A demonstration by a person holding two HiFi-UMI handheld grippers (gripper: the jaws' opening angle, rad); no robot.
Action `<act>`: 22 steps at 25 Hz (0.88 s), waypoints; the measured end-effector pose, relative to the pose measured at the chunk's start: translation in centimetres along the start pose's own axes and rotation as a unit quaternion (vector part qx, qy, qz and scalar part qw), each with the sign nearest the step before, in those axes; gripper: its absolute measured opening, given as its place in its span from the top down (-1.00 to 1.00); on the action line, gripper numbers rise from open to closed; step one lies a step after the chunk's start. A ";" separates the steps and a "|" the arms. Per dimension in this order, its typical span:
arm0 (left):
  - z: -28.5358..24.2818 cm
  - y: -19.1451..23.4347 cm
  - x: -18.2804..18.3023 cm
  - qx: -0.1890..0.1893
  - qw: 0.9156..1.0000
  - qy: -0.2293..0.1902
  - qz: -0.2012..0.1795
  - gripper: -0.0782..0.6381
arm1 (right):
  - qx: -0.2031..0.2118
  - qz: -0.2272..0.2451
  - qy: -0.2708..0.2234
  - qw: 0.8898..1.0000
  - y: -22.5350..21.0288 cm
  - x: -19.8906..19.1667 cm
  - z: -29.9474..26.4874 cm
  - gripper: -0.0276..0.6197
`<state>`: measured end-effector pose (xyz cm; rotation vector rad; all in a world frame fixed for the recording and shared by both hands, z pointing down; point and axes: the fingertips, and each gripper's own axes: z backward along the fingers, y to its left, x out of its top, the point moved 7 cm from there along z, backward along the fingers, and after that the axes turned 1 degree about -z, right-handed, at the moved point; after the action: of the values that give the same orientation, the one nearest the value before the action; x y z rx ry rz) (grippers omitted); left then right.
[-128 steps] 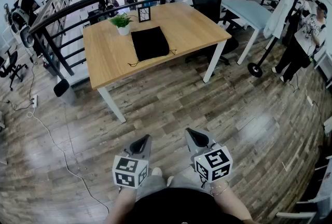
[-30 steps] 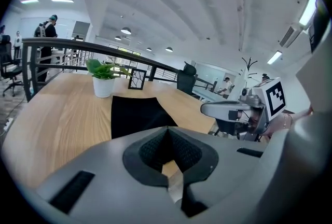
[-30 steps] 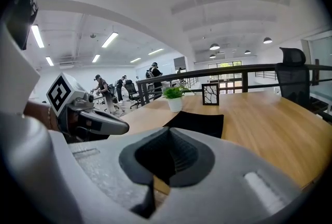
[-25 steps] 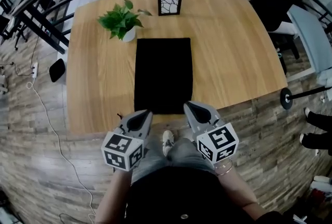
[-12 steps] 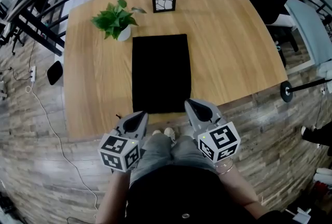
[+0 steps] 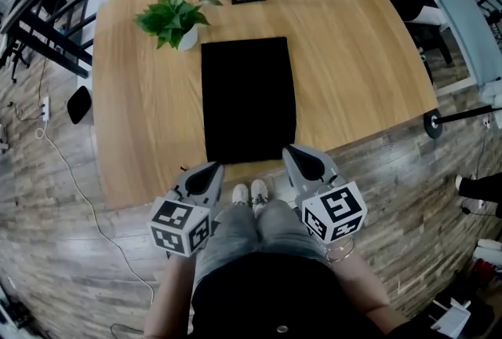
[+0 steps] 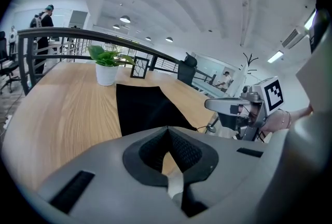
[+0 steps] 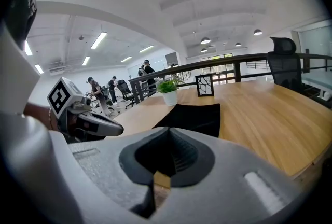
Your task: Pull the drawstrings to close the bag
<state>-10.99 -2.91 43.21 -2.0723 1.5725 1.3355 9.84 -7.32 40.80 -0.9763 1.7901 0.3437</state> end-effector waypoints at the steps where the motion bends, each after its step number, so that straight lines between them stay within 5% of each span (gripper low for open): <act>1: 0.1 0.3 -0.2 0.001 1.000 0.002 0.002 0.74 | -0.003 -0.003 0.002 1.000 0.1 -0.1 0.0 0.91; 8: 0.8 2.0 -1.7 0.022 1.000 0.021 0.005 0.74 | -0.030 -0.009 0.020 0.999 -0.4 -1.1 0.2 0.91; 22: -0.2 4.1 -3.5 0.062 0.993 0.083 -0.064 0.74 | -0.037 0.001 0.077 0.996 -1.5 -3.6 -0.2 0.91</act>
<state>-14.48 -2.36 47.35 -2.2124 1.5143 1.0204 11.33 -6.71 44.39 -1.0769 1.9290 0.3461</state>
